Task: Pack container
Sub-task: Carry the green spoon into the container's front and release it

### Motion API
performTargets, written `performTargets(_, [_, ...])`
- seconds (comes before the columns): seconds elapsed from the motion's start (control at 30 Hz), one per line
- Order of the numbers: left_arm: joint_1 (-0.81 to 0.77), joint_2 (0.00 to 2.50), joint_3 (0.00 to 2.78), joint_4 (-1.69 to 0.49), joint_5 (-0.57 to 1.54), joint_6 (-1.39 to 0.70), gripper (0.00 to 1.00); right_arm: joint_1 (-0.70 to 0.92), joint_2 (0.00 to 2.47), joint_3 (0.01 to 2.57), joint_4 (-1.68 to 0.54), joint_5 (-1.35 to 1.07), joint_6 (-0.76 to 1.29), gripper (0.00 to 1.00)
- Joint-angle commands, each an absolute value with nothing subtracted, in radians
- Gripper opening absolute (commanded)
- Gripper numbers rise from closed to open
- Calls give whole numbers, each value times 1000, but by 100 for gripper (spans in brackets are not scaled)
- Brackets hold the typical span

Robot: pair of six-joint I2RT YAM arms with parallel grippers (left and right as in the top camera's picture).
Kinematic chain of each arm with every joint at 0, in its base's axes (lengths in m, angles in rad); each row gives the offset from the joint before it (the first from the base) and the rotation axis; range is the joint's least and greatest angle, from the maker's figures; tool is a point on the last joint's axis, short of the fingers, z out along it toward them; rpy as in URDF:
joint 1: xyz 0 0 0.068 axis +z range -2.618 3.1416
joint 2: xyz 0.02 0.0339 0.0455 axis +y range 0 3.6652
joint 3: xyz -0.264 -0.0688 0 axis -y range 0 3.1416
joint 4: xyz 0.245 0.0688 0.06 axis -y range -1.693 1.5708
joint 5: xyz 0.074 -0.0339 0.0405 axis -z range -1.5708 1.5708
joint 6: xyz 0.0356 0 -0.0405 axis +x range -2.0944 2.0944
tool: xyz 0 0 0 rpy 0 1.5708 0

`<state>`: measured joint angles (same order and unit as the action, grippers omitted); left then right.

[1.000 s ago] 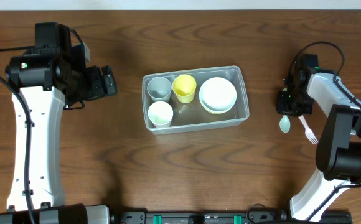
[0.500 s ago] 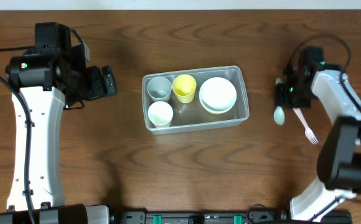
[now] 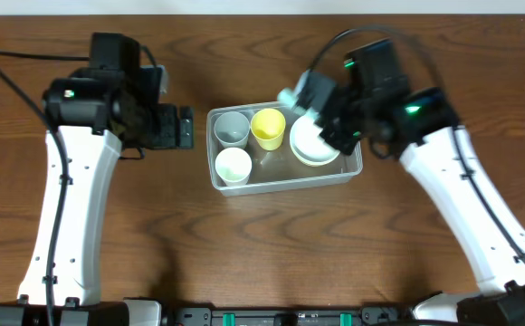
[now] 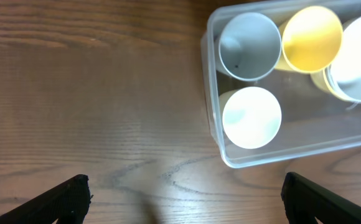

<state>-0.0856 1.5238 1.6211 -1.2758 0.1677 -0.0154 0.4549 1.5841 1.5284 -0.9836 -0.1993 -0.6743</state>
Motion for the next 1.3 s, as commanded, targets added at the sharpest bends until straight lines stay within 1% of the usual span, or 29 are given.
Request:
performTargets(0.0, [-98,1515,1597,-1278,115,14,98,509,1618,1521,-1006,-144,-902,1])
performTargets(0.23, [-97,1515,1578,-1275,115,14,98,524,1694,1504,-1016,-143,-917,1])
performTargets(0.6, [-97,1515,1578,-1274,115,14,98,525,1852,1501,-1079,-155,-913,2])
performTargets(0.63, [-97,1515,1578,-1274,115,14,98,525,1853,1501,-1085,-155,-913,4])
performTargets(0.67, [-97,1515,1578,-1274,115,14,98,525,1854,1501,-1089,-155,-913,9])
performTargets(0.77, [-97,1515,1578,-1271,115,14,98,525,1854,1501,-1096,-154,-913,22])
performTargets(0.8, [-97,1515,1578,-1271,115,14,98,525,1854,1501,-1098,-154,-910,33])
performTargets(0.87, [-97,1515,1578,-1271,115,14,98,525,1854,1501,-1097,-154,-891,45])
performTargets(0.97, [-97,1515,1578,-1271,115,14,98,525,1854,1501,-1097,-155,-886,49])
performTargets(1.07, [-97,1515,1578,-1271,115,14,98,525,1848,1503,-1089,-154,-872,49])
performTargets(1.13, [-97,1515,1578,-1271,115,14,98,524,1833,1507,-1065,-150,-824,51])
performTargets(1.27, [-97,1515,1578,-1271,115,14,98,501,1758,1512,-961,-57,-635,53])
